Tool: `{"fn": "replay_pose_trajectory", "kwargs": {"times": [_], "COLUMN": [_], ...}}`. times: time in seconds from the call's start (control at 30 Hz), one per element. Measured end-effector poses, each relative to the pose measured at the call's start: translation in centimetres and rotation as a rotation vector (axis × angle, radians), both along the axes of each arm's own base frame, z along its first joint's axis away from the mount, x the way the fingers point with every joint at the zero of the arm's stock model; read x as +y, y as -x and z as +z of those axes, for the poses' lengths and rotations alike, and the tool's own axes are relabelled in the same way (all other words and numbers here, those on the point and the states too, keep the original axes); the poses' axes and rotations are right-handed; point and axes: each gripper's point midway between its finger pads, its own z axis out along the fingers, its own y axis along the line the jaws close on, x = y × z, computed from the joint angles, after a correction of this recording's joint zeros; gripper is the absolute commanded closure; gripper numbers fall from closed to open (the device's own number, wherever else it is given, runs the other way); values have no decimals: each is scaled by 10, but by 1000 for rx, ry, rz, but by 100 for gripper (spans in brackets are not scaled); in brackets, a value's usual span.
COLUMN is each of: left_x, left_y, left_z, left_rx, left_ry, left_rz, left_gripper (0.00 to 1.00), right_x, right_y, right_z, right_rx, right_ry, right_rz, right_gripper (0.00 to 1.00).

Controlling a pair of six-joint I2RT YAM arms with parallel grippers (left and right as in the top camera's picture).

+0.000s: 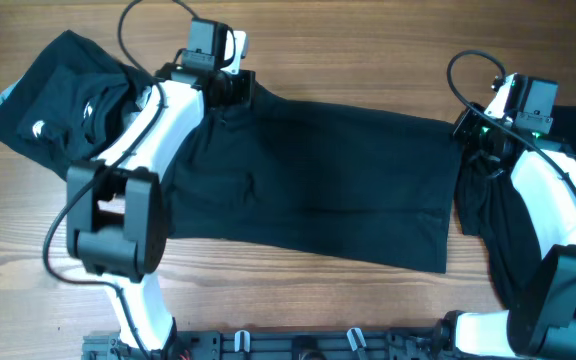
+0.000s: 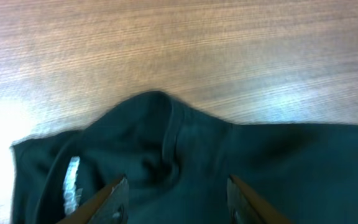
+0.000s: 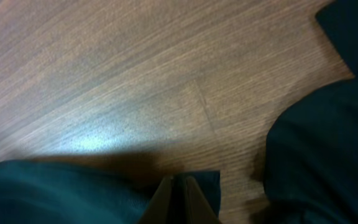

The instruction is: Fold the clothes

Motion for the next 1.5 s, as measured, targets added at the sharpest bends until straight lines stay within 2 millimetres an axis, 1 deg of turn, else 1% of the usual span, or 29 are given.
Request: {"fn": "replay_pose_trajectory", "kwargs": {"times": [0.03,0.07,0.13,0.2,0.23,0.3,0.33,0.5,0.6,0.67,0.73,0.8,0.87,0.9,0.97,1.03,1.1,1.2,1.3,1.37,1.43,1.5], "left_x": [-2,-2,-3,-4,-7,-13,-18,-26,-28,-27,-26,-24,-22,-20,-16,-5,9,33,58,74,79,77], "left_y": [-3,-4,-6,-7,-8,-11,-12,-11,-11,-10,-7,0,8,12,13,6,-1,-7,-9,-6,-4,-1], "left_z": [-7,-23,-39,-52,-56,-55,-52,-49,-43,-31,-7,10,17,17,15,14,13,4,-15,-34,-43,-52], "left_rx": [-3,19,36,50,50,38,23,33,27,13,-8,-9,9,23,30,4,-22,-25,24,81,114,141], "left_ry": [-3,-10,-15,-11,-2,28,49,103,116,118,122,121,115,112,89,34,-31,-108,-126,-111,-103,-89], "left_rz": [-8,-10,-13,-20,-31,-46,-68,-78,-74,-73,-70,-70,-67,-66,-54,-5,47,117,175,217,237,236], "left_gripper": [51,51,54,66,76,92,96,96,96,96,96,96,96,80,72,66,66,66,65,65,65,67], "right_x": [1,1,1,1,1,1,1,1,3,3,2,1,0,0,-1,-2,-2,-3,-3,-3,-3,-3], "right_y": [1,2,2,2,2,2,2,2,10,15,18,23,32,35,35,33,31,28,27,27,27,27], "right_z": [-1,-1,-1,-1,-1,-1,-1,-2,-7,-10,-12,-15,-20,-22,-21,-21,-19,-18,-17,-17,-17,-17], "right_rx": [7,8,8,8,8,8,8,11,52,73,90,117,159,177,176,168,157,143,140,139,139,139], "right_ry": [-4,-4,-4,-4,-4,-4,-4,-5,-14,-19,-19,-23,-34,-37,-37,-35,-34,-34,-34,-34,-34,-34], "right_rz": [2,2,2,2,2,2,2,2,1,-7,-23,-43,-72,-90,-100,-101,-100,-103,-103,-103,-103,-103], "right_gripper": [96,96,96,96,96,96,96,96,96,96,96,96,96,96,96,96,96,96,95,96,96,96]}}
